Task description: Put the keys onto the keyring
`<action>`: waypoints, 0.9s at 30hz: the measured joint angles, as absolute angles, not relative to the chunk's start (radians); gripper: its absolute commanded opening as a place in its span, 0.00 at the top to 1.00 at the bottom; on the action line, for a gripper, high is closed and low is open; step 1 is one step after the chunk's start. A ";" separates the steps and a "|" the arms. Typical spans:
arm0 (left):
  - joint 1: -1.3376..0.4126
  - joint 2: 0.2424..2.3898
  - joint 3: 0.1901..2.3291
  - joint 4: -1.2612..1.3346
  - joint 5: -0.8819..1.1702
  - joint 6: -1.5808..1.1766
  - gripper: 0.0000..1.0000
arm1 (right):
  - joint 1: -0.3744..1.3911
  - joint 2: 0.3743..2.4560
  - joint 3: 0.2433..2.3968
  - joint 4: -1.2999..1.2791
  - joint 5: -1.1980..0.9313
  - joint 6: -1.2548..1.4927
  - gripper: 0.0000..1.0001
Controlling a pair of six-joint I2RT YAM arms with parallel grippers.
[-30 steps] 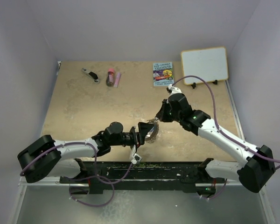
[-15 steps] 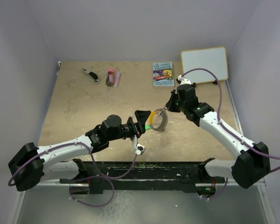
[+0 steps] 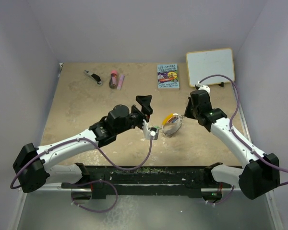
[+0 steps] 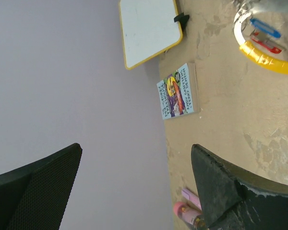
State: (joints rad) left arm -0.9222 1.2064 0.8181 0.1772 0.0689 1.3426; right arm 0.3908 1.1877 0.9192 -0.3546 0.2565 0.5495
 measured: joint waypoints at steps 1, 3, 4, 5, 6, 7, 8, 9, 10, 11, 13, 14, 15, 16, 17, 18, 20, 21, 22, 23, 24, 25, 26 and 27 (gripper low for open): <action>-0.921 1.206 0.826 0.170 0.061 1.326 0.02 | 0.381 1.188 0.907 -0.357 0.262 0.551 1.00; -0.915 1.204 0.830 0.156 0.043 1.299 0.02 | 0.345 1.189 0.867 -0.361 0.272 0.556 1.00; -0.914 1.204 0.830 0.146 0.039 1.292 0.02 | 0.333 1.189 0.851 -0.365 0.273 0.557 1.00; -0.915 1.204 0.830 0.134 0.038 1.285 0.02 | 0.316 1.190 0.836 -0.370 0.273 0.558 1.00; -0.915 1.204 0.830 0.125 0.036 1.276 0.02 | 0.302 1.190 0.823 -0.373 0.272 0.558 1.00; -0.915 1.203 0.830 0.116 0.033 1.270 0.02 | 0.289 1.191 0.817 -0.379 0.273 0.558 1.00; -0.915 1.201 0.830 0.105 0.029 1.264 0.02 | 0.281 1.191 0.813 -0.384 0.274 0.558 1.00; -0.915 1.200 0.830 0.097 0.025 1.257 0.02 | 0.272 1.191 0.813 -0.391 0.279 0.558 1.00; -0.915 1.198 0.830 0.089 0.022 1.251 0.02 | 0.266 1.191 0.813 -0.393 0.283 0.558 1.00; -0.915 1.196 0.830 0.085 0.018 1.249 0.02 | 0.263 1.191 0.813 -0.393 0.293 0.559 1.00; -0.915 1.193 0.830 0.078 0.013 1.243 0.02 | 0.256 1.191 0.813 -0.400 0.307 0.559 1.00; -0.915 1.191 0.830 0.077 0.010 1.241 0.02 | 0.253 1.191 0.813 -0.405 0.314 0.559 1.00; -0.915 1.189 0.830 0.076 0.008 1.240 0.02 | 0.250 1.191 0.813 -0.409 0.321 0.559 1.00; -0.915 1.187 0.830 0.075 0.005 1.240 0.02 | 0.250 1.191 0.813 -0.414 0.326 0.559 1.00; -0.915 1.186 0.830 0.073 0.002 1.240 0.02 | 0.245 1.191 0.813 -0.416 0.327 0.559 1.00; -0.915 1.185 0.830 0.070 -0.002 1.240 0.02 | 0.243 1.191 0.813 -0.417 0.328 0.559 1.00; -0.915 1.182 0.830 0.064 -0.006 1.239 0.02 | 0.241 1.191 0.813 -0.416 0.322 0.557 1.00; -0.915 1.181 0.830 0.061 -0.007 1.239 0.02 | 0.241 1.192 0.813 -0.410 0.310 0.556 1.00; -0.915 1.179 0.828 0.060 -0.008 1.239 0.02 | 0.241 1.195 0.813 -0.403 0.295 0.555 1.00; -0.915 1.176 0.826 0.057 -0.009 1.239 0.02 | 0.241 1.204 0.813 -0.389 0.275 0.554 1.00; -0.915 1.172 0.823 0.057 -0.009 1.239 0.02 | 0.241 1.221 0.813 -0.371 0.251 0.553 1.00; -0.915 1.169 0.821 0.056 -0.011 1.239 0.02 | 0.241 1.246 0.813 -0.351 0.227 0.553 1.00; -0.915 1.167 0.820 0.052 -0.013 1.239 0.02 | 0.241 1.273 0.813 -0.333 0.206 0.551 1.00; -0.915 1.165 0.820 0.050 -0.015 1.239 0.02 | 0.241 1.304 0.813 -0.315 0.184 0.550 0.95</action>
